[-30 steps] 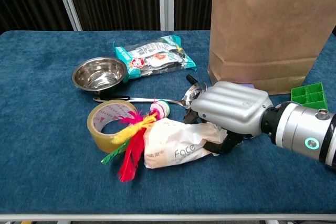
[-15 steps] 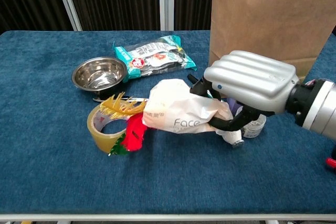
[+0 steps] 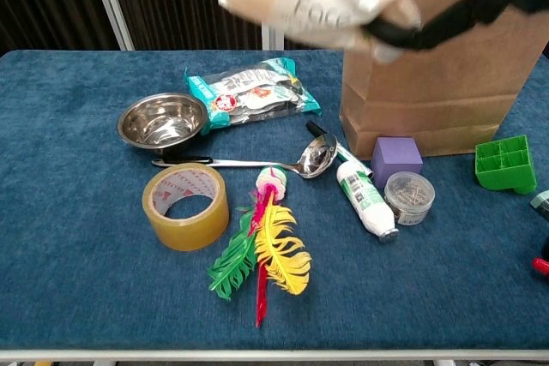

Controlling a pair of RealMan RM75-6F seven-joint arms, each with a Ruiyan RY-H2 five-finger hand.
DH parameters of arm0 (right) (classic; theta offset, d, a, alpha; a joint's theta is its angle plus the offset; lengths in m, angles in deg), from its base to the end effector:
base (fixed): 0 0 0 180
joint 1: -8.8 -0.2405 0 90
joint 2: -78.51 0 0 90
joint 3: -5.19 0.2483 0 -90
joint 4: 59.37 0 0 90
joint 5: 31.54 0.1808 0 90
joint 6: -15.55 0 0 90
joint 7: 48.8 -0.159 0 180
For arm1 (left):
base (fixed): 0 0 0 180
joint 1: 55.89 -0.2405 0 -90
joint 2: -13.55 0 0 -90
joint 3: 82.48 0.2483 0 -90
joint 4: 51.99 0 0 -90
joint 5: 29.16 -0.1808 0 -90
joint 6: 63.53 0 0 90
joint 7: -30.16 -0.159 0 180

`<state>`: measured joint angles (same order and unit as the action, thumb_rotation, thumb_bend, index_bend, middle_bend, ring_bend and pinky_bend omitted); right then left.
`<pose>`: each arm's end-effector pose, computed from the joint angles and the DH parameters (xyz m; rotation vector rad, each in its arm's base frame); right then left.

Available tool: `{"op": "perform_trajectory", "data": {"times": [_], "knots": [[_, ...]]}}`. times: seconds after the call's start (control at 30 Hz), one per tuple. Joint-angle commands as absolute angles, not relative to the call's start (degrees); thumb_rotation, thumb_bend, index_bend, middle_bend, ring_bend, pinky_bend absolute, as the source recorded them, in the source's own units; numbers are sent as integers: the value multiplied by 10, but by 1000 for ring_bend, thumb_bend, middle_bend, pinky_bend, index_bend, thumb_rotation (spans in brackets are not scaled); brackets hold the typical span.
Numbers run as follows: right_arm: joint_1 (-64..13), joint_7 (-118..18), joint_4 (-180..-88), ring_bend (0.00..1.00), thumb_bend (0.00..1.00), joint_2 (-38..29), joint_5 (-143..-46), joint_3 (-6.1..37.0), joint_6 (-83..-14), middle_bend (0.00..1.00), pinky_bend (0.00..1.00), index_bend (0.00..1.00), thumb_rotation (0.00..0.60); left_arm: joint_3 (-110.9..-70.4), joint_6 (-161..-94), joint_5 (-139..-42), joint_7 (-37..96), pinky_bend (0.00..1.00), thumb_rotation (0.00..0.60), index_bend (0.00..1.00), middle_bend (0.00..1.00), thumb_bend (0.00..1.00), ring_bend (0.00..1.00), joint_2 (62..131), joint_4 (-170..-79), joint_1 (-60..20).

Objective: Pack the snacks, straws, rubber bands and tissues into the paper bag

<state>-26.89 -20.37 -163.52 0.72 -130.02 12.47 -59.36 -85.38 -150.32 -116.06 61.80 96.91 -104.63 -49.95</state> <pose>-0.0656 -0.2653 0.0922 1.9000 -0.2730 1.3579 -0.3644 0.2045 0.1469 -1.2833 -1.0049 -1.0957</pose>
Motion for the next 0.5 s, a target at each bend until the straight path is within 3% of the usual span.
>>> {"op": "perform_trajectory", "data": {"times": [0.03,0.3,0.5], "knots": [[-263,-181,-1656,520,411,37,-1315,169,-635,578,665,748,600,-854,-1504,-1162,617,143,600,100,143,44,12,967,-1048,-499],[-245,-183,-1664,520,411,95,-1301,241,-699,577,665,751,600,-852,-1506,-1168,611,144,600,99,143,44,13,962,-1059,-494],[-225,-224,-1633,520,411,124,-1255,244,-695,577,665,752,600,-849,-1504,-1172,607,144,600,100,143,44,12,963,-1063,-490]]}}
